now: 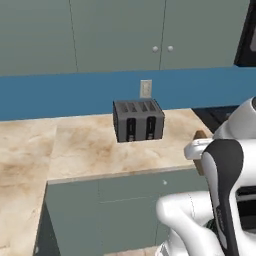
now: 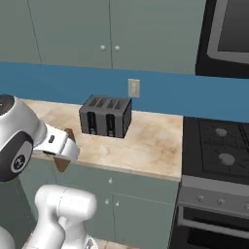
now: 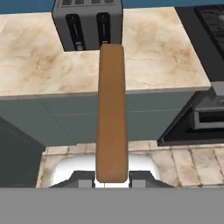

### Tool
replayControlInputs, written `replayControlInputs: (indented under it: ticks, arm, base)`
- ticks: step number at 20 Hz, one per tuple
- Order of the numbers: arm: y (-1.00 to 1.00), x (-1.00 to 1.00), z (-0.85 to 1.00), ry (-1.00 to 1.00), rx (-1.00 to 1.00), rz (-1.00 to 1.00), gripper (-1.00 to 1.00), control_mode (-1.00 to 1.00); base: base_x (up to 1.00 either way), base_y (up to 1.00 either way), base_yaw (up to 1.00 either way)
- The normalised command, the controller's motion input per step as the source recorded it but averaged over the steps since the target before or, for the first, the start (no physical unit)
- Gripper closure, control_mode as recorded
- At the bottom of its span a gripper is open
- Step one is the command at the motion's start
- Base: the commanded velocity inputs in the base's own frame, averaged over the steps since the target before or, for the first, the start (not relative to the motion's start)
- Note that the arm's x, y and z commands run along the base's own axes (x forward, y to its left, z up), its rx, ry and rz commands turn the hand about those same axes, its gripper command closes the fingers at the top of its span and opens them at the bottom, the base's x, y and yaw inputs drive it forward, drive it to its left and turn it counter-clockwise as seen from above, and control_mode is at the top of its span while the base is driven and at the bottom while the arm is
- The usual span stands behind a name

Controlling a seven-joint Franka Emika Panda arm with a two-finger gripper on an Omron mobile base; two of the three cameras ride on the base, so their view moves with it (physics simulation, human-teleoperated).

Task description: Start the toaster. Once the lever pops up, take the bread to the plate on the dining counter.

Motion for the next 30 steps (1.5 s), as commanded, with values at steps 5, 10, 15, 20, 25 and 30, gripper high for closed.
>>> replayControlInputs:
  ticks: [5, 10, 15, 20, 25, 30]
  arm:
    - [0.0, 0.0, 0.0, 0.0, 0.0, 0.0, 1.0, 1.0]
    - [0.0, 0.0, 0.0, 0.0, 0.0, 0.0, 1.0, 1.0]
    - [0.0, 0.0, 0.0, 0.0, 0.0, 0.0, 1.0, 1.0]
    - [0.0, 0.0, 0.0, 0.0, 0.0, 0.0, 1.0, 1.0]
    - [0.0, 0.0, 0.0, 0.0, 0.0, 0.0, 1.0, 1.0]
    - [0.0, 0.0, 0.0, 0.0, 0.0, 0.0, 1.0, 1.0]
  base:
    - [-0.44, -0.01, 0.53]
    - [0.0, 0.0, 0.95]
    - [0.0, 0.0, 1.0]
    - [-0.03, 0.0, 1.0]
    - [-0.05, 0.0, 1.0]
    - [0.0, 0.01, 1.0]
